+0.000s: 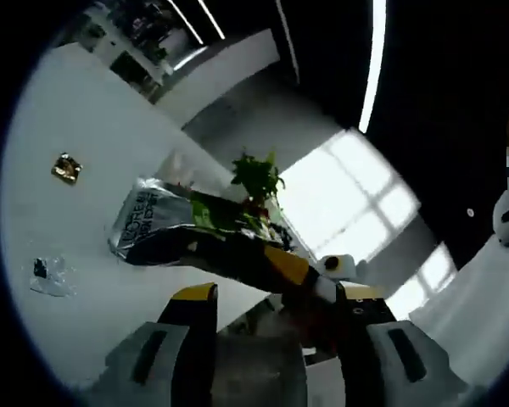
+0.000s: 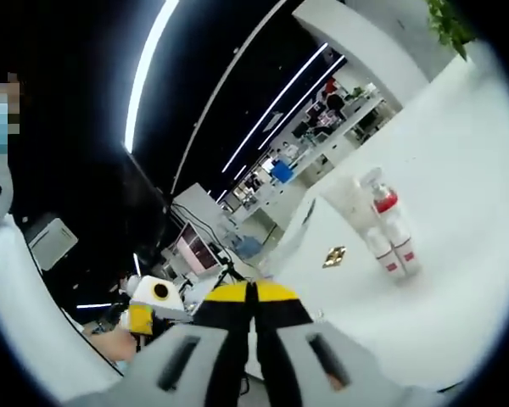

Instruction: Arrange the skincare products in the storage area until every visible bottle or jar stands upright without overlapping.

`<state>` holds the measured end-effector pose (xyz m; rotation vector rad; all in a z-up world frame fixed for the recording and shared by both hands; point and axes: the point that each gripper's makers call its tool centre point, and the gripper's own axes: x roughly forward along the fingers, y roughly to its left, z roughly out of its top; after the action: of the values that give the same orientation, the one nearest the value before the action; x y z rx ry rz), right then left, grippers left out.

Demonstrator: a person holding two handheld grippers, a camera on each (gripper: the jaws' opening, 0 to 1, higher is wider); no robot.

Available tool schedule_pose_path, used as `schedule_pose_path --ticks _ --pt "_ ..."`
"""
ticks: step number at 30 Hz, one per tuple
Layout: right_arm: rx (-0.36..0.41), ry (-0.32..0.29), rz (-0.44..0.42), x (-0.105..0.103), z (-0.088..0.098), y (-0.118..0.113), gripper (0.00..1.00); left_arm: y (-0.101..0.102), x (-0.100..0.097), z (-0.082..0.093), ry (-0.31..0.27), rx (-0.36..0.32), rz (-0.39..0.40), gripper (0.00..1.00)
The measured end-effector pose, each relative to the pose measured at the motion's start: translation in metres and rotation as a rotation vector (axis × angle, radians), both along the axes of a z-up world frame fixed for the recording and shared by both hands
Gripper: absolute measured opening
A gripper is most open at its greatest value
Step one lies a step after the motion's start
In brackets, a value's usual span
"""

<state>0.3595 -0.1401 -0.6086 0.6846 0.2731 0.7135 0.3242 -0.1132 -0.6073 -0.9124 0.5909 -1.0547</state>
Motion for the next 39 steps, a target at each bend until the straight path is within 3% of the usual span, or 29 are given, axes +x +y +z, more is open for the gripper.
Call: schedule_pose_path --ticks 2,7,13,19,21,23,24,25,28,31,35,37,39 --pt "0.013 -0.015 0.001 -0.001 0.005 0.002 0.01 -0.002 -0.002 0.000 0.016 -0.014 0.011 0.67" --pt "0.090 -0.022 -0.007 -0.006 0.013 0.007 0.01 -0.003 0.007 0.006 0.071 -0.099 0.090 0.68" --pt "0.097 -0.047 -0.011 -0.011 0.015 0.016 0.01 0.002 0.028 0.012 0.141 -0.194 0.222 0.59" --pt "0.082 -0.055 -0.018 -0.014 0.013 0.020 0.01 0.003 0.033 -0.001 0.179 -0.122 0.321 0.51" --pt "0.096 -0.049 -0.030 -0.014 0.012 0.018 0.01 0.008 0.036 -0.006 0.197 -0.129 0.369 0.39" --pt "0.121 -0.045 -0.046 -0.013 0.014 0.015 0.01 0.014 0.038 -0.009 0.190 -0.125 0.395 0.25" --pt "0.111 -0.033 -0.054 -0.012 0.011 0.015 0.01 0.017 0.039 -0.004 0.184 -0.156 0.396 0.21" --pt "0.106 -0.029 -0.054 -0.012 0.010 0.016 0.01 0.019 0.039 -0.006 0.193 -0.146 0.401 0.18" --pt "0.096 -0.002 -0.075 -0.010 0.002 0.014 0.02 0.023 0.042 -0.002 0.151 -0.110 0.408 0.07" --pt "0.096 0.012 -0.078 -0.011 -0.003 0.016 0.02 0.023 0.040 -0.006 0.125 -0.047 0.397 0.06" --pt "0.098 0.043 -0.076 -0.011 -0.008 0.016 0.06 0.026 0.036 -0.003 0.096 -0.020 0.382 0.04" --pt "0.102 0.057 -0.074 -0.010 -0.011 0.016 0.09 0.028 0.034 -0.001 0.027 0.033 0.357 0.01" --pt "0.124 0.070 -0.075 -0.010 -0.011 0.015 0.12 0.029 0.034 0.007 -0.008 0.036 0.341 0.00"
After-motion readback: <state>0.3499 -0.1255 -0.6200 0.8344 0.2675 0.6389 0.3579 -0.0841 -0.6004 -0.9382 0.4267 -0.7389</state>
